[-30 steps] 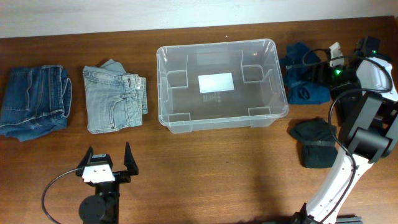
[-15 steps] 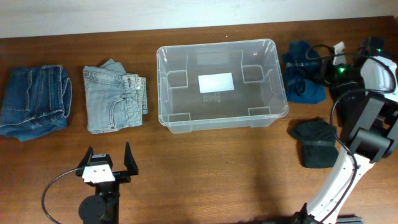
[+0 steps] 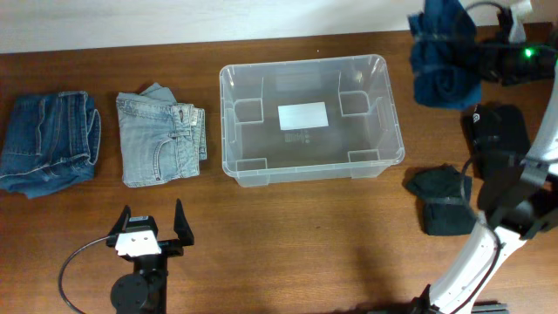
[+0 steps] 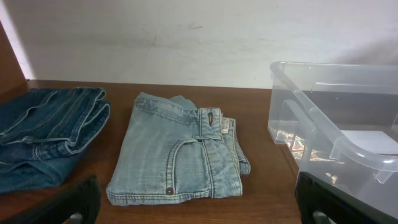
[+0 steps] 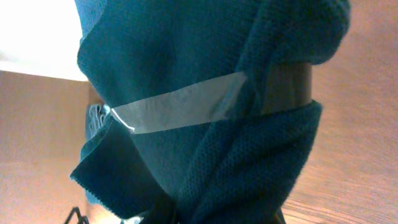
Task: Pack container
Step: 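Lift the teal shirt and lower it into the left side of the bin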
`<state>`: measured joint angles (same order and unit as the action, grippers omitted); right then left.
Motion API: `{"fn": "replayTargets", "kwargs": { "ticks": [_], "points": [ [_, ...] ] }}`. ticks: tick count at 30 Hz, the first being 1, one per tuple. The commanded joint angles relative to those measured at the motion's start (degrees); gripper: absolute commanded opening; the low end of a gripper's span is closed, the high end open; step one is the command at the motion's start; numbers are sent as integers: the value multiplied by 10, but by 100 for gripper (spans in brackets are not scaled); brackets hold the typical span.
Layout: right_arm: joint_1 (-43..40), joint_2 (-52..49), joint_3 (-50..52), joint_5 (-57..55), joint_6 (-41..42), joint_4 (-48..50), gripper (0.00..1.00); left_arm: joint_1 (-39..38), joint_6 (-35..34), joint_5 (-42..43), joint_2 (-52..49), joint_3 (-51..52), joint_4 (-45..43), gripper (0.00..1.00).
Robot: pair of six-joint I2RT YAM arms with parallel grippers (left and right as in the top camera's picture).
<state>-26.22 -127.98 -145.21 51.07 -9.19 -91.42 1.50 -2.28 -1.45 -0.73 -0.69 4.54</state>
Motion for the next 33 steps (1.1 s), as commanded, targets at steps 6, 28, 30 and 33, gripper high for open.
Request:
{"fn": "replayTargets", "kwargs": {
  "ticks": [6,28,30,33],
  "points": [
    [223,83,-25,-116,92,-7,4,3,10,4,4,2,2,99],
    [523,75,227,-429,453,239,4,3,10,4,4,2,2,99],
    [525,75,269,-427,453,268,4,3,10,4,4,2,2,99],
    [525,75,307,-420,453,294,4,3,10,4,4,2,2,99]
  ]
}}
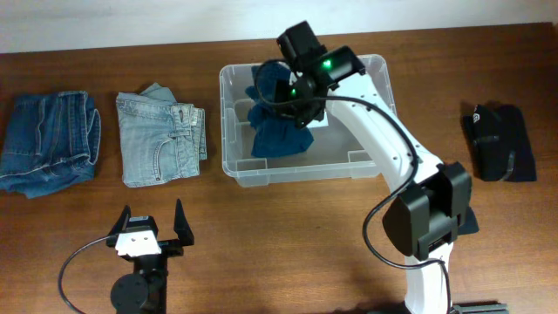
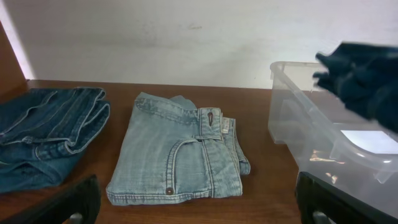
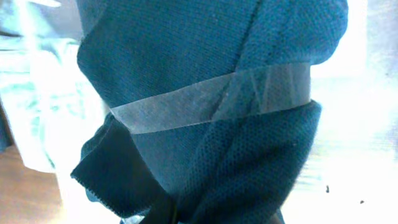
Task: Pack container
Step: 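Lift the teal shirt and lower it into the left side of the bin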
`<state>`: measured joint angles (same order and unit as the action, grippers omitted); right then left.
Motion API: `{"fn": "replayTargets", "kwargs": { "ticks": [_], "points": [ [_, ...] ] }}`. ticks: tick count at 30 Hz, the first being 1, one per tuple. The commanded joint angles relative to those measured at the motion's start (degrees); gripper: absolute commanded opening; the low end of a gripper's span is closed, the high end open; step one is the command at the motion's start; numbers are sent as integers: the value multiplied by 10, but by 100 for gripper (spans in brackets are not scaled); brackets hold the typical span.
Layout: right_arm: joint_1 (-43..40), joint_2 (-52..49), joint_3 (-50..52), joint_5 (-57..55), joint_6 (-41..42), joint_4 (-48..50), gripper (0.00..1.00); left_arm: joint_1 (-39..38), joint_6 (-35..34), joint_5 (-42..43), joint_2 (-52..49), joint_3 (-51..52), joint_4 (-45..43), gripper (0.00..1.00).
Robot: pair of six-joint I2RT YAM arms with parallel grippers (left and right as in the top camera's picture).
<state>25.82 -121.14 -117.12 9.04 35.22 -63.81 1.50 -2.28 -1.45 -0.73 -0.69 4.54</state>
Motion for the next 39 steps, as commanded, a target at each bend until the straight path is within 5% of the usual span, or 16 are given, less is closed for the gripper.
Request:
{"fn": "replayTargets", "kwargs": {
  "ticks": [1,19,28,36,39],
  "points": [
    [5,7,36,5,9,25,4,3,10,4,4,2,2,99],
    [24,-17,124,28,9,168,5,3,10,4,4,2,2,99],
    [24,-20,124,30,9,176,31,3,10,4,4,2,2,99],
    [24,-20,124,43,9,176,43,3,10,4,4,2,2,99],
    [24,-20,124,43,9,176,57,3,10,4,4,2,2,99]
  ]
}}
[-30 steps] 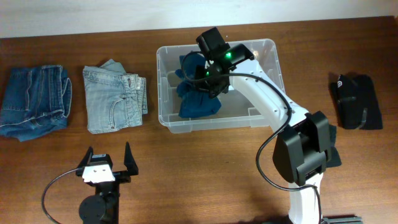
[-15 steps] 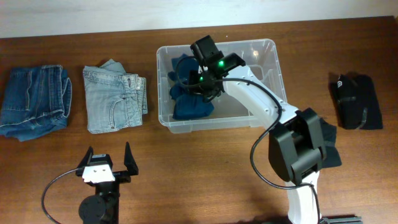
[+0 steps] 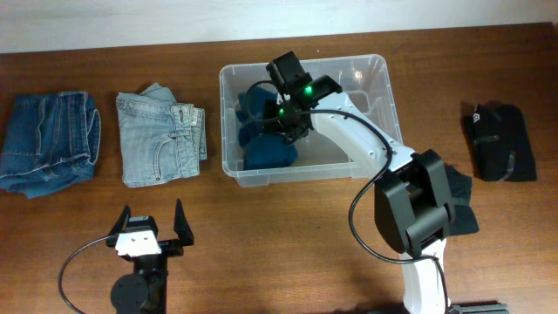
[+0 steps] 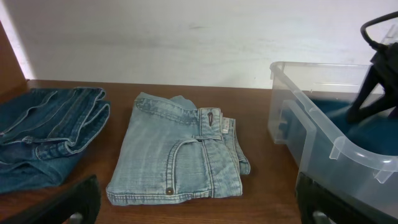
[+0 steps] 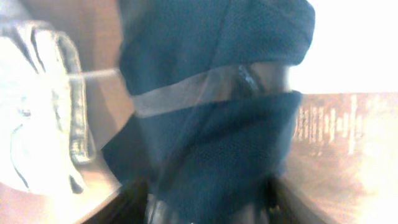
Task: Pack container
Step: 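Lift the teal shirt and lower it into the left side of the bin, then release the teal shirt and move the right gripper to the black shirt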
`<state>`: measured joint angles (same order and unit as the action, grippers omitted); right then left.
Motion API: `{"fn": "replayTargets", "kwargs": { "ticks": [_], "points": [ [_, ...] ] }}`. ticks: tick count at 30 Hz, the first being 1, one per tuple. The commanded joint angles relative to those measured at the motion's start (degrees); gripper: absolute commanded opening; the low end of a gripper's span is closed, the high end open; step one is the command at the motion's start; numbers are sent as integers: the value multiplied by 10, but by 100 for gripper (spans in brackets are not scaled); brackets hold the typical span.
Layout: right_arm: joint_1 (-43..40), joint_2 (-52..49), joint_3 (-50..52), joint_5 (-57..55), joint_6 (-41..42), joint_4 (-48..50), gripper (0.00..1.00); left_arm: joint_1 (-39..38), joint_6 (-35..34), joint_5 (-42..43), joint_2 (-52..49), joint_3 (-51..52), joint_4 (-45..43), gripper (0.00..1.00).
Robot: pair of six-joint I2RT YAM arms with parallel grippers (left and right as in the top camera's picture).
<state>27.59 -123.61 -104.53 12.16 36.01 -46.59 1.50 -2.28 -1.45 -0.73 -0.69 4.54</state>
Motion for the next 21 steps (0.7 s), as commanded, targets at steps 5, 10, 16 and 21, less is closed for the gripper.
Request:
{"fn": "replayTargets", "kwargs": {
  "ticks": [5,10,16,21],
  "points": [
    [2,5,-2,15,0,3,70,3,10,4,4,2,2,99],
    [-21,13,-25,41,-51,-9,74,3,10,4,4,2,2,99],
    [-119,60,-186,56,-149,-156,81,3,10,4,4,2,2,99],
    [-228,66,-335,5,-185,-325,95,3,11,4,4,2,2,99]
  ]
}}
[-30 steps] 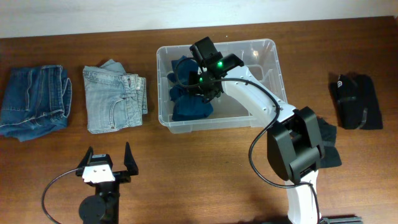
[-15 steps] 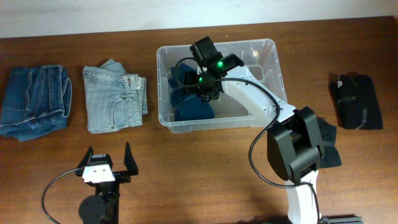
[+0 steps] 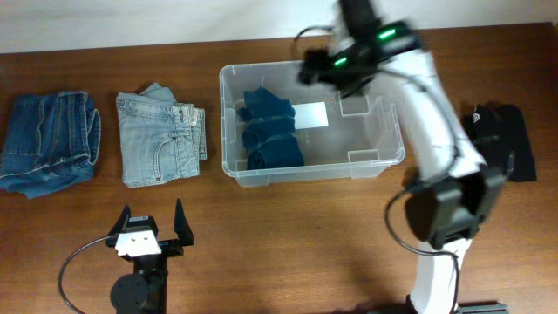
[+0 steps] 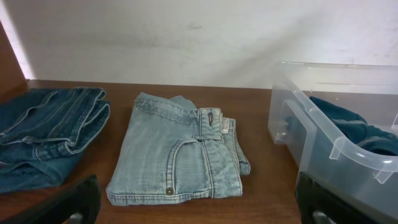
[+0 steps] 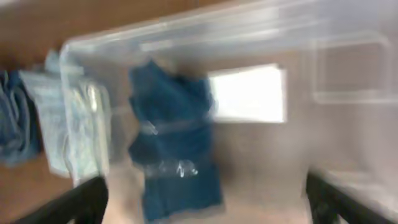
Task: Pack container
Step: 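Release the teal shirt and move the right gripper to the black shirt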
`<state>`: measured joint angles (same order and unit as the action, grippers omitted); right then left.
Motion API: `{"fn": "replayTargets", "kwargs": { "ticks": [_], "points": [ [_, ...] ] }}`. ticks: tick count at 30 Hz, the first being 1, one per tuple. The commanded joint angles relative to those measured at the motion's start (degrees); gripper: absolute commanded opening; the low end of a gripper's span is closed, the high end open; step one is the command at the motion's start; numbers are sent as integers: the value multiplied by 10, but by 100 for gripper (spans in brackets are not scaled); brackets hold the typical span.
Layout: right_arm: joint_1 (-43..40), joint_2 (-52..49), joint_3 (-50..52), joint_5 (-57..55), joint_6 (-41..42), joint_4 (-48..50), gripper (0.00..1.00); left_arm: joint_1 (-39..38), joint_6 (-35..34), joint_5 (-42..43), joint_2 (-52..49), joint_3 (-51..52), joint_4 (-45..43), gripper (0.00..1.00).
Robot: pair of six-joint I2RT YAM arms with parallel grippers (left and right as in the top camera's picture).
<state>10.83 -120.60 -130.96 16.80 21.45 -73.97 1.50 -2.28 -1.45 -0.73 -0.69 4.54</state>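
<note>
The clear plastic container (image 3: 307, 175) stands at mid-table. A folded dark teal garment (image 3: 271, 131) bound with clear tape lies in its left half, also seen in the right wrist view as the teal garment (image 5: 175, 140). My right gripper (image 3: 319, 68) hovers over the container's back edge, open and empty, its fingers (image 5: 79, 200) at the view's lower corners. My left gripper (image 3: 150, 228) stands open and empty near the front left. Folded light blue jeans (image 3: 159, 139) and dark blue jeans (image 3: 48, 144) lie left of the container.
A black folded garment (image 3: 499, 144) lies at the far right of the table. The right arm's column (image 3: 445, 218) rises at the front right. A white label (image 3: 309, 115) sits on the container floor. In the left wrist view the light jeans (image 4: 180, 152) lie ahead, container wall (image 4: 323, 149) at right.
My right gripper was low in the container's left half, shut on the teal garment. Now it is open and raised over the back edge, and the garment lies loose in the container.
My right gripper first held the teal garment in the air at the table's far right, with the container empty. Then it held it over the container, then low in its left half. Now the garment rests there, let go. The left arm never moved.
</note>
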Motion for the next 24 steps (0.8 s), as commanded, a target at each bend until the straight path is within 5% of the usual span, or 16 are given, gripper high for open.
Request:
{"fn": "replayTargets", "kwargs": {
  "ticks": [1,12,24],
  "points": [
    [-90,36,-90,-68,-40,-80,97,3,10,4,4,2,2,99],
    [-395,18,-33,-143,-179,-137,99,3,10,4,4,2,2,99],
    [-376,-2,187,-354,-185,33,99,3,10,4,4,2,2,99]
  ]
}}
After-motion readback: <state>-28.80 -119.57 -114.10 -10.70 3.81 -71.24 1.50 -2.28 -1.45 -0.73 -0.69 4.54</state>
